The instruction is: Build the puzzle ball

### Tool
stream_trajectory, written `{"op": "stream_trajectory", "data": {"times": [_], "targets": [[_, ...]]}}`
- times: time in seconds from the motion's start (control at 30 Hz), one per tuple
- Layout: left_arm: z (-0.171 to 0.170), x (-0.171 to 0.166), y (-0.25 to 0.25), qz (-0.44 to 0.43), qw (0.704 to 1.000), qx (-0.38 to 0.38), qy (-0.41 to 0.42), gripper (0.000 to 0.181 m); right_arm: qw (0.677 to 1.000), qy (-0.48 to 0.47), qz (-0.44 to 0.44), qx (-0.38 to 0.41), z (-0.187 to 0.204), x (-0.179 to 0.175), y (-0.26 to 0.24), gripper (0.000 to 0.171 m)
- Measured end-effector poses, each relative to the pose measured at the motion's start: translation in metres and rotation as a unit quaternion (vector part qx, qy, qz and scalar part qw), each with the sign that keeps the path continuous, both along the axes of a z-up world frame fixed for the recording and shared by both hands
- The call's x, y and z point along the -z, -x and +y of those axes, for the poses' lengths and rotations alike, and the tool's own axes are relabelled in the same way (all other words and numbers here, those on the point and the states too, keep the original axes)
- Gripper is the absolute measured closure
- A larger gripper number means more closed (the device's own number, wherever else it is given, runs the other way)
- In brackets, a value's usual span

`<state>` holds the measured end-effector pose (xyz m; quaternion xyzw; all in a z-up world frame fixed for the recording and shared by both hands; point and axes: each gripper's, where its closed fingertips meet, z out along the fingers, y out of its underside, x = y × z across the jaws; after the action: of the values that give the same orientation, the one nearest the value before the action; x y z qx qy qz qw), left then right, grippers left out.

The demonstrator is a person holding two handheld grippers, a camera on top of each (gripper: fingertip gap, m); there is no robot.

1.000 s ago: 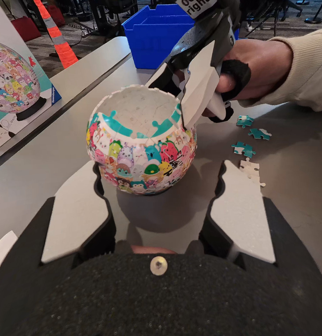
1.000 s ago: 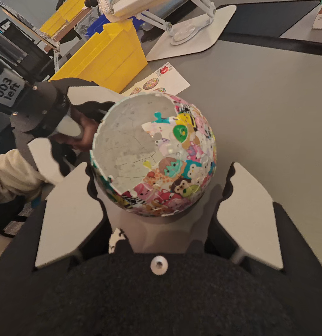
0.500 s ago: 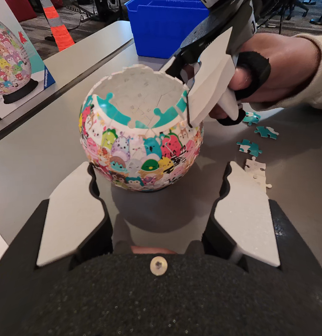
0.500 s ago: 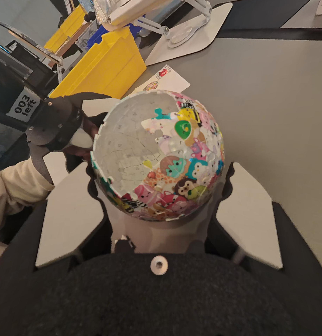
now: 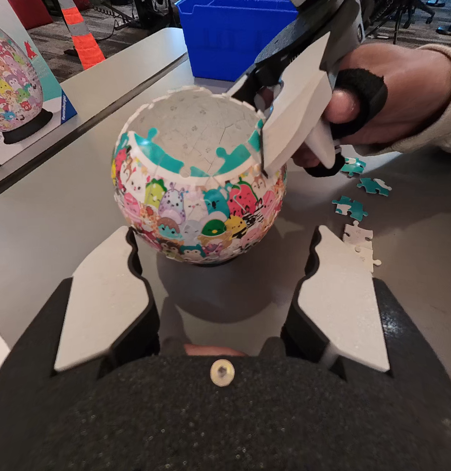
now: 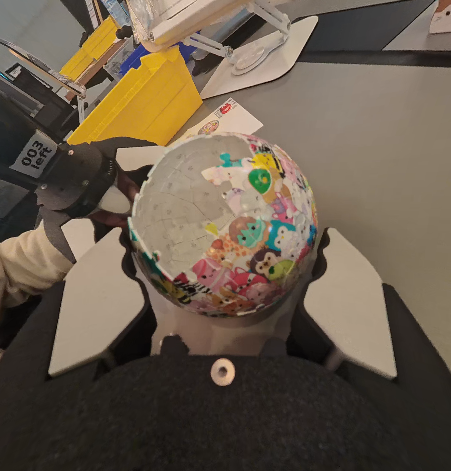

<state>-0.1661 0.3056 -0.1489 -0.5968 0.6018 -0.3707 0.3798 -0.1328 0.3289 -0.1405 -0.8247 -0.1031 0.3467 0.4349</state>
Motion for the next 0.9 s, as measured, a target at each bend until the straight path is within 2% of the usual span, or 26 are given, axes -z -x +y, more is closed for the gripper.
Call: {"op": "stream_trajectory", "data": {"times": [0.23,0.33,0.53,0.6,0.7,0.8,0.9], "targets": [[-0.0006,0.0014,-0.0005,0.002,1.000,-0.001,-0.006,0.057,1.000,0.004,0.005,0.002,0.0002,0.0008,0.0019,0.035],[0.0004,0.0012,0.0006,0.000,1.000,-0.001,-0.005,0.060,1.000,-0.008,0.000,-0.008,-0.0003,-0.0003,0.0061,0.026],[0.0001,0.0026,0.0008,0.003,1.000,0.000,-0.010,0.060,1.000,-0.010,0.006,-0.016,-0.0001,-0.0007,0.0060,0.026],[-0.0004,0.0029,0.0004,0.004,1.000,0.000,-0.008,0.058,1.000,-0.010,-0.010,-0.011,0.0010,0.0016,0.0031,0.034],[-0.0010,0.0040,-0.0003,0.007,1.000,0.000,-0.013,0.056,1.000,-0.006,-0.001,-0.006,0.0014,0.0013,0.0030,0.034],[0.0000,0.0034,0.0007,0.005,1.000,-0.001,-0.013,0.059,1.000,-0.010,0.007,-0.021,-0.0005,-0.0007,0.0062,0.025],[-0.0006,0.0030,0.0007,0.005,1.000,0.000,-0.012,0.058,1.000,-0.010,-0.002,-0.023,-0.0003,0.0019,0.0056,0.028]]}}
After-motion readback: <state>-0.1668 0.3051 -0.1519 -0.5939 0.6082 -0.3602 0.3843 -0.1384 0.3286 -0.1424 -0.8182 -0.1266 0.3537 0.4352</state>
